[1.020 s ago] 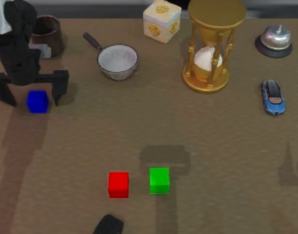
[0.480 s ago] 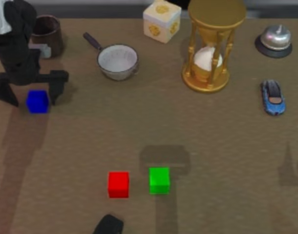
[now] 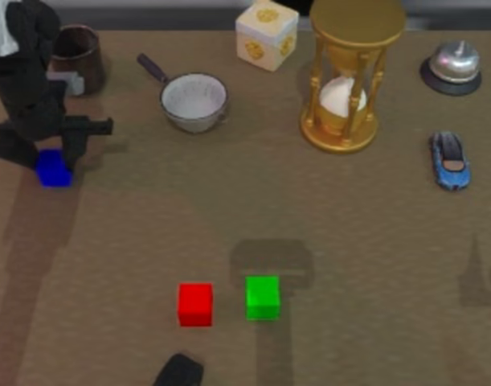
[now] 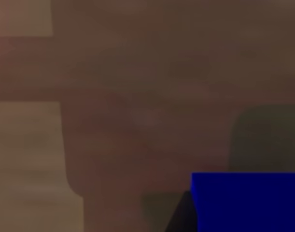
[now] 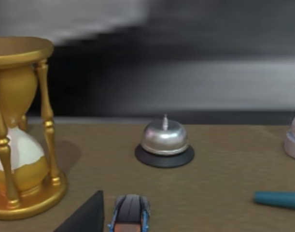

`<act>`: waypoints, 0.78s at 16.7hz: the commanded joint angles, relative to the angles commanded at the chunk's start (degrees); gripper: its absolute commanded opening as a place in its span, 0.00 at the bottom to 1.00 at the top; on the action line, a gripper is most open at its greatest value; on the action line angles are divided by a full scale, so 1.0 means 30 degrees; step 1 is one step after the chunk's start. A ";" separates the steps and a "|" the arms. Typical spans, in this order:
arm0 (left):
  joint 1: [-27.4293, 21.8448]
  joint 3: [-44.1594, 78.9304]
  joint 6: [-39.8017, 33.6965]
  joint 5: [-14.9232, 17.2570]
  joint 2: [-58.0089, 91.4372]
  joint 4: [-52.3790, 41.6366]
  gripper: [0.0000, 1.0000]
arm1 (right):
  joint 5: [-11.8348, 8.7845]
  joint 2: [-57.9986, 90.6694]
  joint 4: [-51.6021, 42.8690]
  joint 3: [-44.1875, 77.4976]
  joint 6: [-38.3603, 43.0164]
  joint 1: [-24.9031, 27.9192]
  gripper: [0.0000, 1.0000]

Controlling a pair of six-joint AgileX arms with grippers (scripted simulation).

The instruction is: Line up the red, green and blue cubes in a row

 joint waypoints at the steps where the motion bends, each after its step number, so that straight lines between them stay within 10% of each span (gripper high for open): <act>1: 0.0000 0.0000 0.0000 0.0000 0.0000 0.0000 0.00 | 0.0000 0.0000 0.0000 0.0000 0.0000 0.0000 1.00; 13: 0.0100 0.1847 0.0060 -0.0040 -0.1080 -0.2292 0.00 | 0.0000 0.0000 0.0000 0.0000 0.0000 0.0000 1.00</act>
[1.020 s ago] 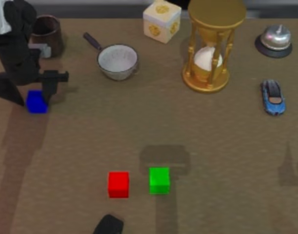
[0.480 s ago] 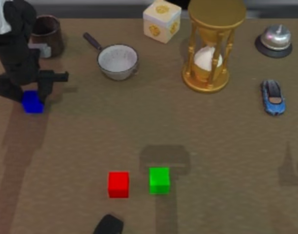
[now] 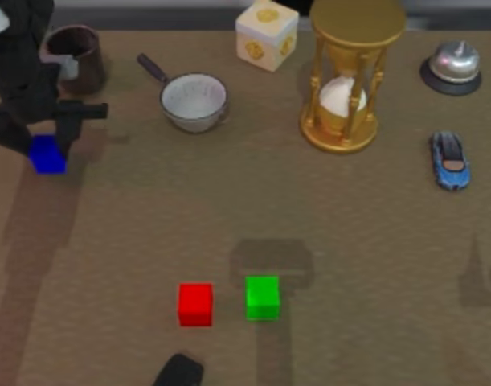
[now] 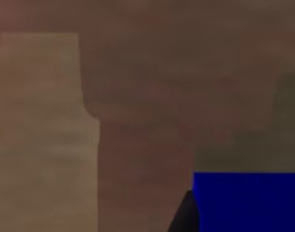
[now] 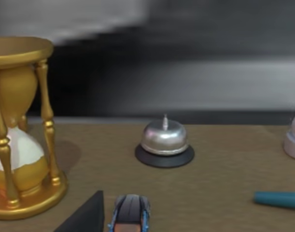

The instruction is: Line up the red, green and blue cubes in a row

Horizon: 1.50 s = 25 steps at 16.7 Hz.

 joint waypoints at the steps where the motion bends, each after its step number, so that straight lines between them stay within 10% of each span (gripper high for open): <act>1: 0.0059 0.0516 -0.0010 -0.0002 -0.0152 -0.0771 0.00 | 0.0000 0.0000 0.0000 0.0000 0.0000 0.0000 1.00; 12: -0.1196 0.2223 -0.1346 -0.0078 -0.0388 -0.2693 0.00 | 0.0000 0.0000 0.0000 0.0000 0.0000 0.0000 1.00; 25: -1.6943 0.4120 -1.6742 -0.0477 -0.0053 -0.4573 0.00 | 0.0000 0.0000 0.0000 0.0000 0.0000 0.0000 1.00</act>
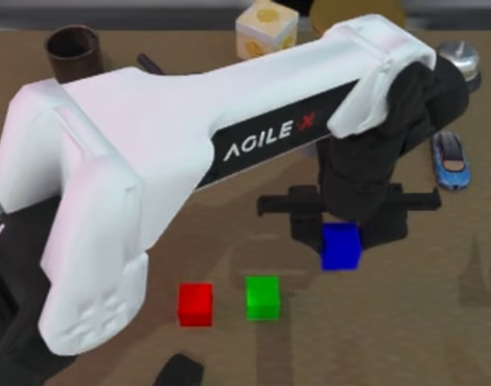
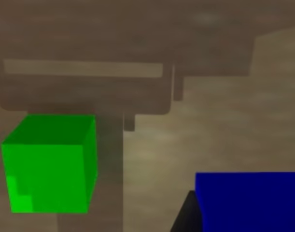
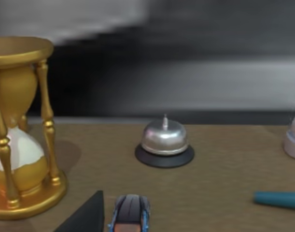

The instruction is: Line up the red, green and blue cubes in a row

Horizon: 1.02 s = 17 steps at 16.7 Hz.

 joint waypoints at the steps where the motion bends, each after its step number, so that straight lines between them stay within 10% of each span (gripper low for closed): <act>1: -0.0471 0.0029 -0.0473 -0.0038 -0.0083 -0.0011 0.00 | 0.0000 0.0000 0.0000 0.0000 0.0000 0.0000 1.00; 17: -0.0791 -0.4318 -0.0788 -0.0062 0.0392 0.4904 0.00 | 0.0000 0.0000 0.0000 0.0000 0.0000 0.0000 1.00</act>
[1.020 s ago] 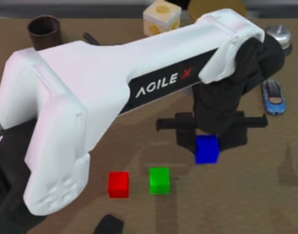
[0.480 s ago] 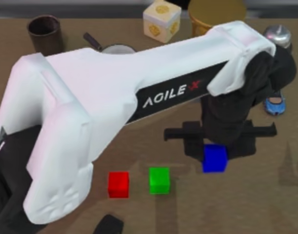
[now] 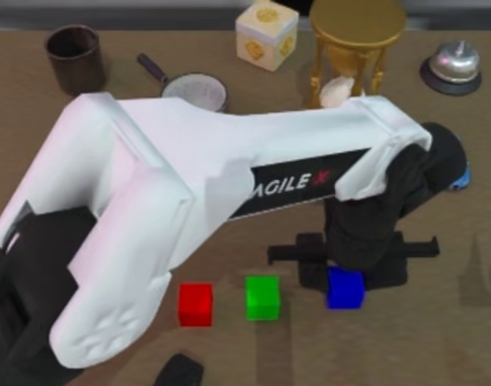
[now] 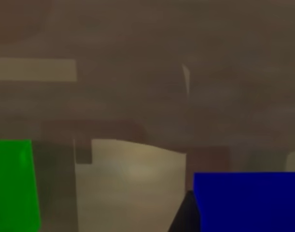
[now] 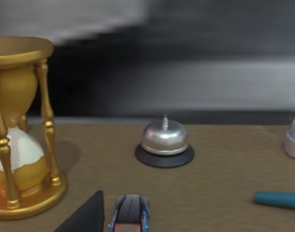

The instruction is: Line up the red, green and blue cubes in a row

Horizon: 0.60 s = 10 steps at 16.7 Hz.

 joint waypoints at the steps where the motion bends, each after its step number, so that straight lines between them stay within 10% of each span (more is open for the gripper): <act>1: 0.0000 0.0000 0.0000 0.0000 0.0000 0.0000 0.00 | 0.0000 0.0000 0.0000 0.0000 0.0000 0.0000 1.00; 10: 0.0000 0.0000 0.0000 0.0000 0.0000 0.0000 0.60 | 0.0000 0.0000 0.0000 0.0000 0.0000 0.0000 1.00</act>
